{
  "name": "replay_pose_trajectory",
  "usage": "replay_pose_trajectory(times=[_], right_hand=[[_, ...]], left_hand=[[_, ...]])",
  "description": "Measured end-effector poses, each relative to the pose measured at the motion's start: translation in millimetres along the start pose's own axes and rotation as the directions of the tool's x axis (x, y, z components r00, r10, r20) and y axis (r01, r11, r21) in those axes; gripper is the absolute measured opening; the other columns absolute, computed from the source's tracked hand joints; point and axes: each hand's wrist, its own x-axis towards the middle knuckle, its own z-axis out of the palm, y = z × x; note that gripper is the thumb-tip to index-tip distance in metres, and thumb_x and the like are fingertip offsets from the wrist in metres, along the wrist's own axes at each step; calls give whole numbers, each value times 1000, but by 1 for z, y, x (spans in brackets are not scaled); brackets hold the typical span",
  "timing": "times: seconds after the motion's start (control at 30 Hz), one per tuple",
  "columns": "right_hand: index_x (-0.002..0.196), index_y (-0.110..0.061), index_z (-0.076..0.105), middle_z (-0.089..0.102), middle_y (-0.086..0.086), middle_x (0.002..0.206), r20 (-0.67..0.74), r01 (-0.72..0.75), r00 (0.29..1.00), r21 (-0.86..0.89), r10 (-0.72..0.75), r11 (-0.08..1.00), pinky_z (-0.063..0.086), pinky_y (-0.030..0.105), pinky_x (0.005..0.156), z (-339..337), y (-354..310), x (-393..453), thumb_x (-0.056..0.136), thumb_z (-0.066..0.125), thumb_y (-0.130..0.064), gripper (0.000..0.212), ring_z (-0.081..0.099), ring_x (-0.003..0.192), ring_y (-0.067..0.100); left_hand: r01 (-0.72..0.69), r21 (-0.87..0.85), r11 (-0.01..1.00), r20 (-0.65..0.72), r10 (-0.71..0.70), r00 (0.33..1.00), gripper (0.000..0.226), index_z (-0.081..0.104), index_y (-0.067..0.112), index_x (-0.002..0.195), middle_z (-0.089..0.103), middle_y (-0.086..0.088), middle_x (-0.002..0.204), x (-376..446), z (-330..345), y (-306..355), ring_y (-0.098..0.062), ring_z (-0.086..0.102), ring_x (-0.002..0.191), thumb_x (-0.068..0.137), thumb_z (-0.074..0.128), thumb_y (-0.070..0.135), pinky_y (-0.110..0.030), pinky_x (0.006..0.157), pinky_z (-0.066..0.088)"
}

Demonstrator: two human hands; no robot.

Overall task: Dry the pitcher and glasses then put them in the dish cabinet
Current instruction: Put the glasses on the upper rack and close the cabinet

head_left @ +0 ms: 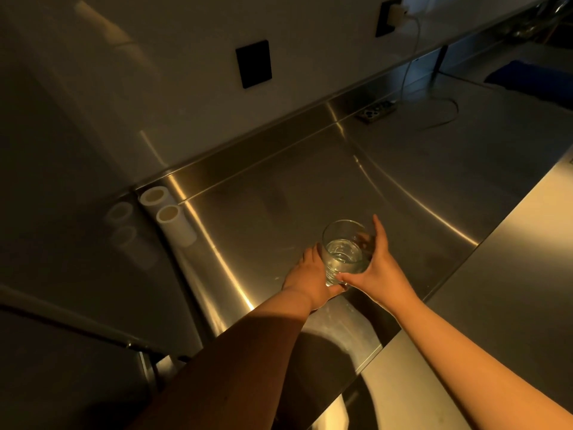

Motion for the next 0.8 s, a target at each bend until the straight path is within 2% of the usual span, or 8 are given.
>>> replay_pose_trajectory(times=[0.17,0.33,0.47,0.53,0.67,0.8], right_hand=[[145,-32,-14,44,7,139,5,-60,998,67,60,996,40,24,94,15,13,1,52,90,-26,139,49,121,18],[147,-28,2,43,-2,137,7,-63,998,124,62,990,39,25,98,22,23,6,47,92,-30,135,45,122,10],[141,-23,24,48,-14,119,-42,-26,999,132,32,991,38,4,80,23,19,5,50,91,-27,113,49,109,3],[138,-24,28,49,-14,117,-47,-15,999,119,21,993,39,5,77,22,15,5,50,90,-28,107,50,107,3],[134,-22,32,48,-12,116,-37,13,999,66,-11,998,39,10,77,14,0,4,52,89,-28,101,50,105,5],[133,-25,34,52,-10,115,-27,67,997,-7,-67,998,41,10,73,-8,-30,2,49,88,-30,100,54,103,7]], left_hand=[[-32,25,999,-2,32,1000,96,17,10,148,27,-10,148,-1,-2,-1,-25,33,135,78,70,49,-36,107,32],[-32,51,998,15,31,999,96,16,10,149,27,-10,148,0,-2,-2,-25,33,135,78,72,44,-35,108,32],[-32,46,998,30,31,999,95,17,11,149,27,-9,148,2,-2,-4,-24,32,135,78,74,40,-35,108,31],[-36,28,999,36,35,999,94,18,11,148,27,-9,148,3,-2,-4,-24,32,135,78,74,39,-34,109,31],[-9,-57,998,40,12,999,90,23,14,146,31,-8,145,2,-3,-4,-24,36,133,75,76,35,-35,109,34],[-40,-313,949,-24,34,999,89,34,26,137,43,-2,136,-4,-11,5,-20,46,126,62,79,38,-40,102,44]])
